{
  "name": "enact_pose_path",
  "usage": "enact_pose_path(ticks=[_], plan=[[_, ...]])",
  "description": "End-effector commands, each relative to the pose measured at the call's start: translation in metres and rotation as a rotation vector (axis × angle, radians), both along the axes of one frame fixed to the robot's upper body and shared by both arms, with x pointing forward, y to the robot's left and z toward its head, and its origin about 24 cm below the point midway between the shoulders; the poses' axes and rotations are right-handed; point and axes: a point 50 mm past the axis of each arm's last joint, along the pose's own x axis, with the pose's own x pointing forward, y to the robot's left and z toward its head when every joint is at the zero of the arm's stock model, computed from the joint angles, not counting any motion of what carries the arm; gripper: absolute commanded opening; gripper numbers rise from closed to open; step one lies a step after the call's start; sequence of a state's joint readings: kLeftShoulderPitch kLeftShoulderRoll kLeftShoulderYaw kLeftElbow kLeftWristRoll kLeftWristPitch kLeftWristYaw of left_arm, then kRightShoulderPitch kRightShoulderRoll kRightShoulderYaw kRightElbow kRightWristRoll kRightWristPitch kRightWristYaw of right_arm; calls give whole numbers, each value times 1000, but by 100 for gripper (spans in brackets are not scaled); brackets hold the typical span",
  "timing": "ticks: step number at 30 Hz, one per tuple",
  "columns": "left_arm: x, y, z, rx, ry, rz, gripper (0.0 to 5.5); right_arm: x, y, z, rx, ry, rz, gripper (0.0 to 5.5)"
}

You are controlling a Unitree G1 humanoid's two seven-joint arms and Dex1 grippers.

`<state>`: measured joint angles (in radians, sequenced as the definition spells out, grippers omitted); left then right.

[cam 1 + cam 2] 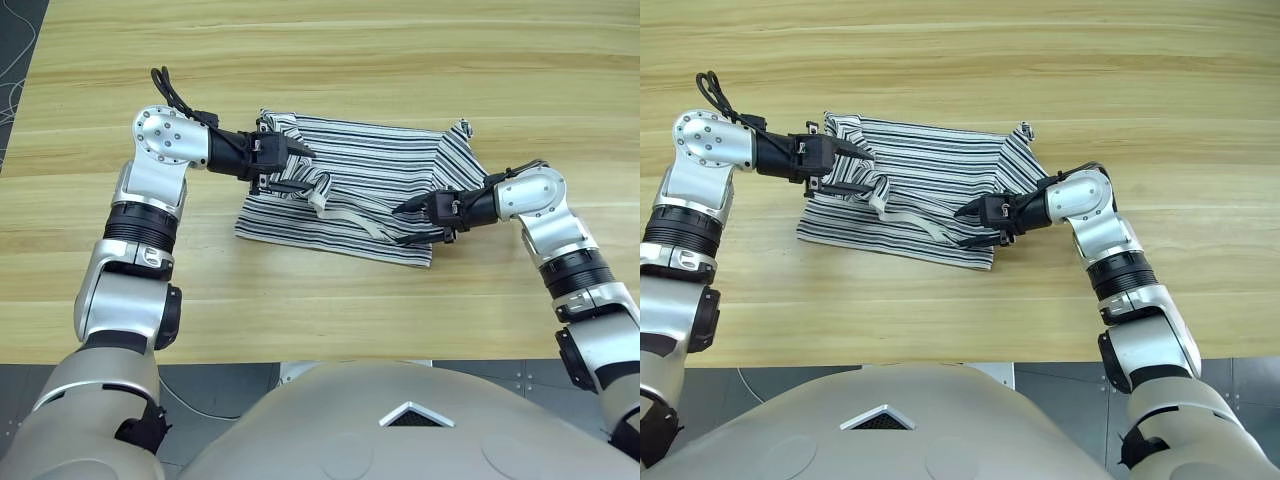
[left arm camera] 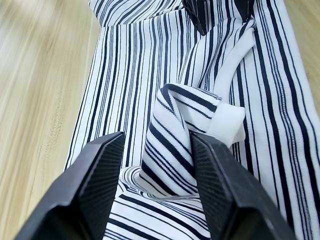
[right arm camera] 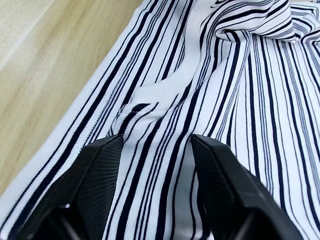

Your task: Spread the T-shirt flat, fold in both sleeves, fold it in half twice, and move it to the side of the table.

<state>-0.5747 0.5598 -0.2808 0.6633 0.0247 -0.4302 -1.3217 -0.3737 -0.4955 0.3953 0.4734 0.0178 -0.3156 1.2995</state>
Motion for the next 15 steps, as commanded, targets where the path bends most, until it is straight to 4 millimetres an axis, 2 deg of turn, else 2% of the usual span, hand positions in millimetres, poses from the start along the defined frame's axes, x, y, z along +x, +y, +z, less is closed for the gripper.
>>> enact_pose_path(ticks=[1, 10, 15], plan=[[4, 1, 6, 16, -25, 5, 241, -1, 5, 10, 78, 22, 9, 253], [5, 2, 6, 17, -28, 8, 241, 0, 8, 20, 120, 7, 1, 253], [6, 2, 7, 16, -32, 10, 241, -9, 11, 8, 102, 49, 17, 253]])
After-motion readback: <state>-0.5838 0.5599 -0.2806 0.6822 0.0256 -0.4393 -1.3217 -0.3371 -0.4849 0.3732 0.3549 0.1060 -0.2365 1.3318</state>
